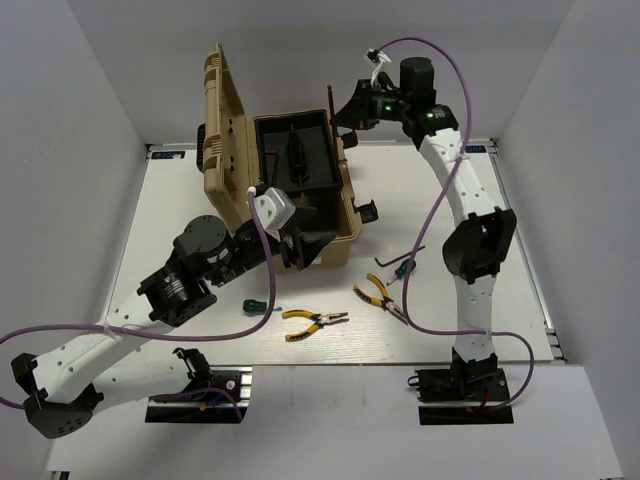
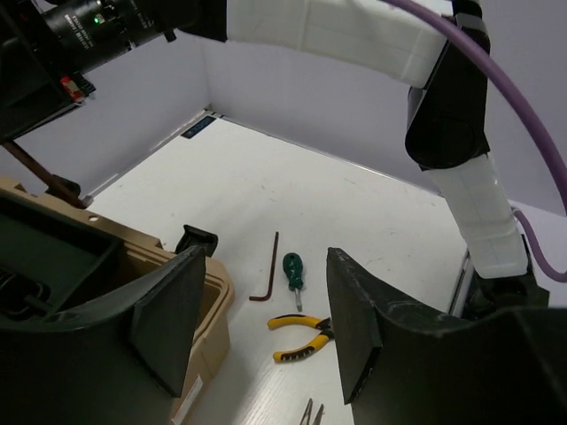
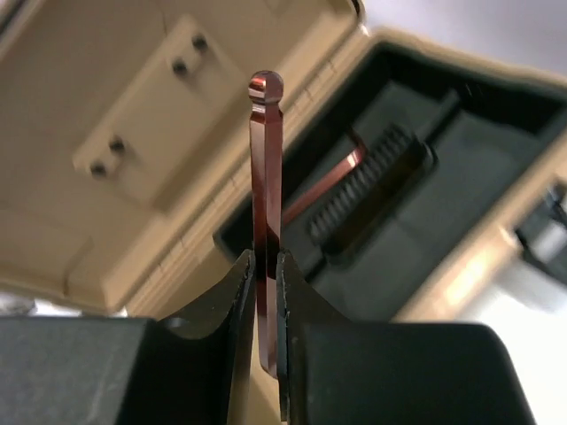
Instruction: Sort the tools into containers
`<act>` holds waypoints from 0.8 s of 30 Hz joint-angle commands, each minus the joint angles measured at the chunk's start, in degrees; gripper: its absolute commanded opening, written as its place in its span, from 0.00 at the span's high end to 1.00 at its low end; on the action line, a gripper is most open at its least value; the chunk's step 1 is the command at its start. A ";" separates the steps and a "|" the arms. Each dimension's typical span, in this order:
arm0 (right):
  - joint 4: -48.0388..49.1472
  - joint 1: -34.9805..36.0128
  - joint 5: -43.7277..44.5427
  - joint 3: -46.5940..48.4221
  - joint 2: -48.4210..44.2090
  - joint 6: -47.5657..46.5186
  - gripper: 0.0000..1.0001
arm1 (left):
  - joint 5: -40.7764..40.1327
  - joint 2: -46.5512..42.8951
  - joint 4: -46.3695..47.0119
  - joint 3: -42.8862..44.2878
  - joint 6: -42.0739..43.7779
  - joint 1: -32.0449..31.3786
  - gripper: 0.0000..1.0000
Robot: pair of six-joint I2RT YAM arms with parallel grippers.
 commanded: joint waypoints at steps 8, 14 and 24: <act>37.42 6.94 2.27 4.19 6.80 20.61 1.00 | -5.29 -0.03 3.94 -0.50 -1.48 -0.28 0.33; 43.41 9.93 1.04 5.41 15.66 31.58 1.00 | -4.59 -0.57 4.65 -2.09 -2.53 -0.28 0.33; 39.64 11.17 2.70 2.08 17.71 25.84 1.00 | -5.11 -3.02 1.41 -2.62 -2.53 -0.28 0.32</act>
